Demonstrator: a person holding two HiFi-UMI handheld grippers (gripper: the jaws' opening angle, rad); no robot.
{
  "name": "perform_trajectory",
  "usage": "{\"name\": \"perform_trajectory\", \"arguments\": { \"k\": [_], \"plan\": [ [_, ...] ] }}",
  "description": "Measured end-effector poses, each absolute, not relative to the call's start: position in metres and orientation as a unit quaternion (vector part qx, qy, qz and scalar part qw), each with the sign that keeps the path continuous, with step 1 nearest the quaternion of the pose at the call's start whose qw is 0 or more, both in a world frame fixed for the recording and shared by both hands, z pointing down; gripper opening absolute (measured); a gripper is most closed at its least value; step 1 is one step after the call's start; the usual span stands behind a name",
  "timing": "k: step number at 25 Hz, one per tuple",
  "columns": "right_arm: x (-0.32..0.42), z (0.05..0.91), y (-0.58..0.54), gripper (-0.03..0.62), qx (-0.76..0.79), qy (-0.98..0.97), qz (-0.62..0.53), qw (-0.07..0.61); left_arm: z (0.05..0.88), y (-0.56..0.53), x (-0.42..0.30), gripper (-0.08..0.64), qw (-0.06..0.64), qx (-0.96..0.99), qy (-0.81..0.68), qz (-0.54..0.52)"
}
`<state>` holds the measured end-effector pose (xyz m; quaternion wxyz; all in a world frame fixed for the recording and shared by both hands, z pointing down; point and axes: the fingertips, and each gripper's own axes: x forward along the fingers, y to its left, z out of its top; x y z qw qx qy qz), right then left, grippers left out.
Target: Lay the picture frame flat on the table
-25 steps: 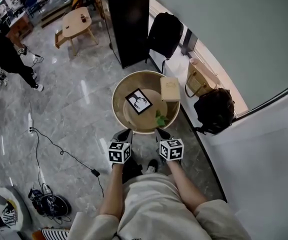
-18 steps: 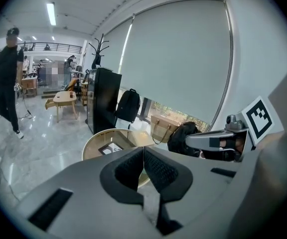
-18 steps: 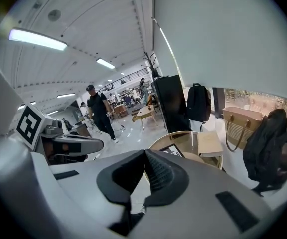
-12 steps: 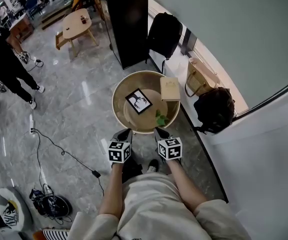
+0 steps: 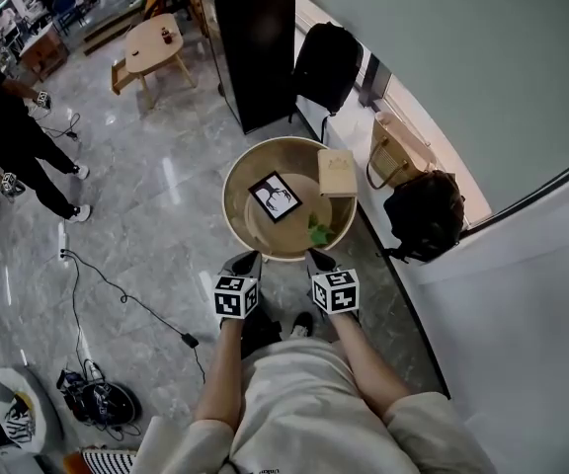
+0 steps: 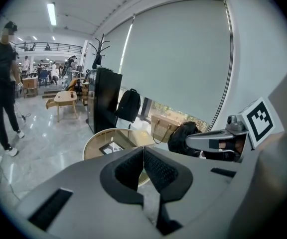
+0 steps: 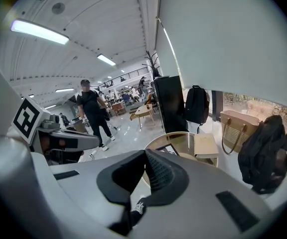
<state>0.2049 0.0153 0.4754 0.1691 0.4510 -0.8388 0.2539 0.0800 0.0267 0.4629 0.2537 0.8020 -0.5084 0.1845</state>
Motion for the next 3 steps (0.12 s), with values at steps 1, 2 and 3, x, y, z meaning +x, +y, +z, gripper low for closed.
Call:
{"name": "perform_trajectory", "arguments": {
  "k": [1, 2, 3],
  "plan": [
    [0.2038, 0.4748, 0.0147, 0.034, 0.450, -0.840, 0.252, 0.169, 0.4622, 0.0259, 0.0792, 0.021, 0.253, 0.802, -0.509, 0.184],
    [0.2029, 0.4741, 0.0139, 0.034, 0.450, -0.840, 0.250, 0.169, 0.4616, 0.0251, 0.0784, 0.021, 0.253, 0.802, -0.509, 0.183],
    [0.2020, 0.4734, 0.0131, 0.034, 0.450, -0.841, 0.248, 0.170, 0.4609, 0.0242, 0.0777, 0.021, 0.253, 0.802, -0.509, 0.183]
  ]
}}
